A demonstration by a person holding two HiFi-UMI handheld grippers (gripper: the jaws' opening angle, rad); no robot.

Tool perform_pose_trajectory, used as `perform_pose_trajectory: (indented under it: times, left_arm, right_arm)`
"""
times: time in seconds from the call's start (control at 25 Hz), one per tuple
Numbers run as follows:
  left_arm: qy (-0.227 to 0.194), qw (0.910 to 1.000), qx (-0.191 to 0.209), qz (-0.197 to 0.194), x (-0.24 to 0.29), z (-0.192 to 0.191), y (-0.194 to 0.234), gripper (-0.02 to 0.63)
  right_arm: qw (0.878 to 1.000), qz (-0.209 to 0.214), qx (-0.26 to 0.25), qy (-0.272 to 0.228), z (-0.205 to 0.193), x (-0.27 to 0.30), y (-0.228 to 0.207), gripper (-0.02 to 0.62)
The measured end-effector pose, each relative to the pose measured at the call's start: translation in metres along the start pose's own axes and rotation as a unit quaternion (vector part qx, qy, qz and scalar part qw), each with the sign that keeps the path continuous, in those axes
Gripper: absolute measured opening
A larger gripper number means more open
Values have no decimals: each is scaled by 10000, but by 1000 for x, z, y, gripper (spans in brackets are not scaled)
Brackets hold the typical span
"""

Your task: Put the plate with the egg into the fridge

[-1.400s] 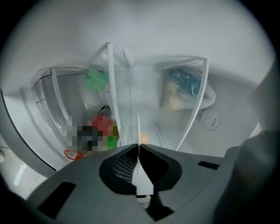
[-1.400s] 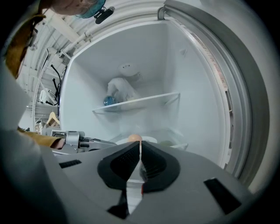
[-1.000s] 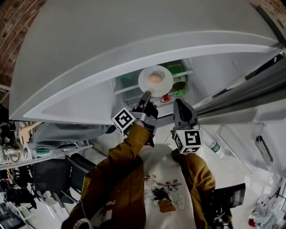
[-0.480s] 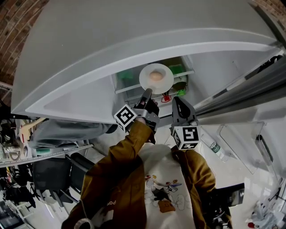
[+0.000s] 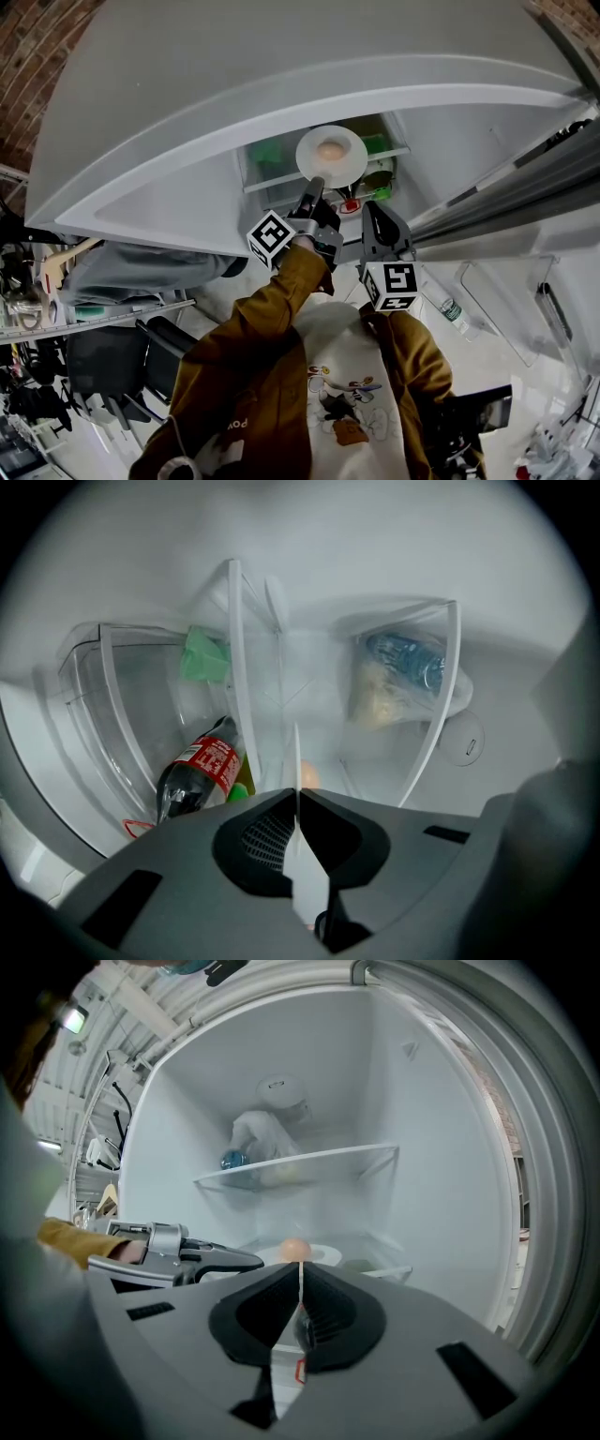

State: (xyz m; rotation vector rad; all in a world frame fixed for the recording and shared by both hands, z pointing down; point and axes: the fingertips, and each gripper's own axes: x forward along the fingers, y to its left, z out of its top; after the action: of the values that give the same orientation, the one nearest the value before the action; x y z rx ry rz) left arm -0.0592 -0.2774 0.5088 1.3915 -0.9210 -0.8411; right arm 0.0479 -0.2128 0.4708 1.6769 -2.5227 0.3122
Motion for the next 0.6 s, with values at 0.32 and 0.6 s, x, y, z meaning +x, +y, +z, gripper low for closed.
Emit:
perform_pose_trajectory:
  times: [0.32,0.6]
  left_arm:
    - [-100,9999,20,-33,3,1,1,17]
    - [-298,9996,0,25,4,6,7,18]
  right_arm:
    - [10000,-27,-59,17,-1,4,-4,8]
    - [10000,-26,-88,-11,2,7,-7,8]
